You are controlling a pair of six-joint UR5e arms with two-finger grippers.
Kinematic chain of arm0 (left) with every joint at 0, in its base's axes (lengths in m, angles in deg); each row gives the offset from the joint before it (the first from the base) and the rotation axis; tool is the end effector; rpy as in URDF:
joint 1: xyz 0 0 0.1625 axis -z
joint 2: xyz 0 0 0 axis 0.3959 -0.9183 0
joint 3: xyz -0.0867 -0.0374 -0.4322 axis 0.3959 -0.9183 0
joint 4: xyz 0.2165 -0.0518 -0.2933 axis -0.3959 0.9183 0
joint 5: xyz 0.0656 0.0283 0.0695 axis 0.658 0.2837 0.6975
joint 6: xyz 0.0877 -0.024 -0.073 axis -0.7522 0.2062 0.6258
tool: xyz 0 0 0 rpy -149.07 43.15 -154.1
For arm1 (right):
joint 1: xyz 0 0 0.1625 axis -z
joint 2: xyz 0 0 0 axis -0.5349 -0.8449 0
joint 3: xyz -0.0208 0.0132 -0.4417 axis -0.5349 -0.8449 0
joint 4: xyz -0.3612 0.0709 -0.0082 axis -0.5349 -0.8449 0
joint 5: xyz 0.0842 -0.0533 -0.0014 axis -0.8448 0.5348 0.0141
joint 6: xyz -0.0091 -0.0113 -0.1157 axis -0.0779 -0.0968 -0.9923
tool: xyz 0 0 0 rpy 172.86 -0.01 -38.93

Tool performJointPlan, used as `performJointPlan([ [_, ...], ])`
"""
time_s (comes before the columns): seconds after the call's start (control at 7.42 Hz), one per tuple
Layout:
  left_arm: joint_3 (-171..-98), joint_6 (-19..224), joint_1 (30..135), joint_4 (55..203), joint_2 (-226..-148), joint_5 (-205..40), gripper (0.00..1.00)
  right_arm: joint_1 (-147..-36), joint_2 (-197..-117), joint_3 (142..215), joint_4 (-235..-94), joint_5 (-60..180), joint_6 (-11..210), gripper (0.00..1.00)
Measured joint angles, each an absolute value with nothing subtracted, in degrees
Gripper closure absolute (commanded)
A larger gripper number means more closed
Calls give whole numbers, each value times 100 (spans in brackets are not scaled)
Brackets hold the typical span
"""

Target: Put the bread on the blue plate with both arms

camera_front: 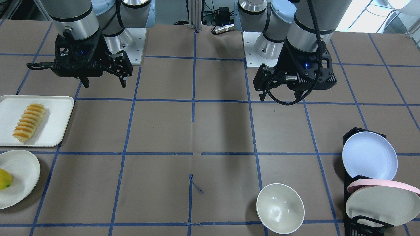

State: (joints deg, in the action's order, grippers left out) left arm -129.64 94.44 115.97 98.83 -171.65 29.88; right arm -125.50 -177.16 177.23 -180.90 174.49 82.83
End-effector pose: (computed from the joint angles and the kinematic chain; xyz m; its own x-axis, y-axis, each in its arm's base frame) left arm -0.1539 -0.4751 0.4947 -0.9976 -0.0694 -0.0044 -0.0689 0.9950 -0.0725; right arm 0.1543 -0.4355 0.4826 -0.9976 -0.0635 0.0278 -0.0643 0.9975 -0.0282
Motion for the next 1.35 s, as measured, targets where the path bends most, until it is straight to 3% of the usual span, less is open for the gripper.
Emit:
performJointPlan([
  [1.35, -13006, 9432, 11480, 9788, -17031, 3012, 0, -12427, -17741, 17844, -18017, 17469, 8268, 0],
])
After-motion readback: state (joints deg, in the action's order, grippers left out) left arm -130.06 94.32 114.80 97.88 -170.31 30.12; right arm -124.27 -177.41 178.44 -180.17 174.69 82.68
